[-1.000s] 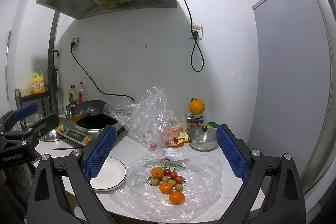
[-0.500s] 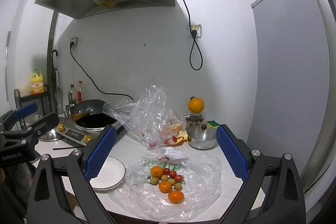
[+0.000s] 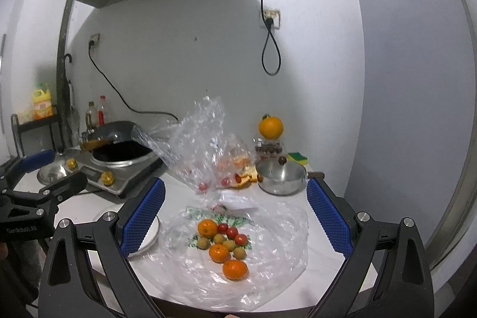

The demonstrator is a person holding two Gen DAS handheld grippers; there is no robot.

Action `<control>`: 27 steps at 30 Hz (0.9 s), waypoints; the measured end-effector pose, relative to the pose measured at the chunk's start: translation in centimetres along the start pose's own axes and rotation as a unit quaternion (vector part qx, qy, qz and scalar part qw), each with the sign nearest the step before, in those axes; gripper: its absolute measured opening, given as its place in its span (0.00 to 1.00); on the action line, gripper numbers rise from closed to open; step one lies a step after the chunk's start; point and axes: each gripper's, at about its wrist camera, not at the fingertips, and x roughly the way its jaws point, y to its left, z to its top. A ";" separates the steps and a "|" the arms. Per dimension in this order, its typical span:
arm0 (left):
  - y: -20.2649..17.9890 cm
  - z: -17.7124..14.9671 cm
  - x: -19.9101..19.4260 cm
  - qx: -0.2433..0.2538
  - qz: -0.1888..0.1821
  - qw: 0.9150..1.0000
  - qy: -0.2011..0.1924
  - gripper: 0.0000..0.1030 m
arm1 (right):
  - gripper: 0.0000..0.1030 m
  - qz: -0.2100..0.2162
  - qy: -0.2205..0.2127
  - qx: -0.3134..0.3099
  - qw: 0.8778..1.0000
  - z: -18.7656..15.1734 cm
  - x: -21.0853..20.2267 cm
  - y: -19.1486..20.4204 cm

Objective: Organize fruits
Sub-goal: 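Move both tools down toward the mandarins on the plastic bag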

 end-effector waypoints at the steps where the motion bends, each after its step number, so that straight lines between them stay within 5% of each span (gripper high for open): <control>1: -0.1 -0.2 0.6 0.001 0.000 1.000 0.006 0.99 | 0.95 -0.001 0.005 0.000 1.000 -0.3 0.3 -0.1; 13: -2.2 -3.1 6.8 0.027 -0.001 0.997 0.079 0.99 | 0.94 0.034 0.081 -0.001 0.996 -4.7 6.0 -2.6; 17: -2.9 -4.1 8.6 0.031 -0.003 0.994 0.103 0.99 | 0.82 0.043 0.114 0.004 0.992 -6.4 8.2 -3.3; 27: -4.6 -6.3 11.7 0.048 -0.018 0.986 0.156 0.99 | 0.75 0.085 0.173 0.003 0.981 -9.8 11.6 -3.2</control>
